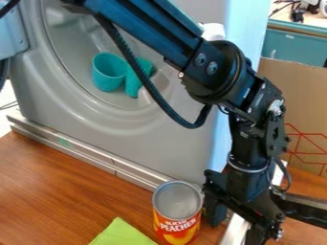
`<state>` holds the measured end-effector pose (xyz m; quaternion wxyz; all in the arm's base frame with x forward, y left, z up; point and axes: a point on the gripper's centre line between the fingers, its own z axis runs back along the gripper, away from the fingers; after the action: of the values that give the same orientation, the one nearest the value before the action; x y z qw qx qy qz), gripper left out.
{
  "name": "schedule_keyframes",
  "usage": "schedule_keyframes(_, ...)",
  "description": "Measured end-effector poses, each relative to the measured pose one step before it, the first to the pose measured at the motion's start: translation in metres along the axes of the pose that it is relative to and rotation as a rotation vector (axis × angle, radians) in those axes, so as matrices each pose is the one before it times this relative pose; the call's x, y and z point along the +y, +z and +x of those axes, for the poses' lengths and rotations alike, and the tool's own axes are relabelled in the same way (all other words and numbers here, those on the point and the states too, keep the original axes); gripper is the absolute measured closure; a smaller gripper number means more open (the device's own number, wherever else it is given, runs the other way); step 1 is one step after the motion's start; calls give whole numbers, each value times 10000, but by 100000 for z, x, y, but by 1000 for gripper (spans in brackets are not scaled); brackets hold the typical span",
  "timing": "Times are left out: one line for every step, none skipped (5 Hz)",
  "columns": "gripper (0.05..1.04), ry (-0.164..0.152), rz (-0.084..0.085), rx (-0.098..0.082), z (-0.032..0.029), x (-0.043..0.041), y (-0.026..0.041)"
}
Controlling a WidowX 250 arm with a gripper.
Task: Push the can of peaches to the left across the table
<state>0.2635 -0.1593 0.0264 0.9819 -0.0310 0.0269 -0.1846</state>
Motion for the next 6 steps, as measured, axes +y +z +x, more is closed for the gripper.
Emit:
schedule_keyframes(83, 57, 388, 379, -1245, 807, -778)
schedule_keyframes(83, 191, 19, 217, -1503, 1112, -523)
schedule_keyframes(83, 315, 105, -210, -874, 1908, 170)
schedule_keyframes(83, 623, 531, 14, -1164, 2889, -518)
schedule_keyframes(83, 527, 246, -713, -887, 2123, 433)
schedule_keyframes(83, 695, 18, -74, -821, 2367, -336)
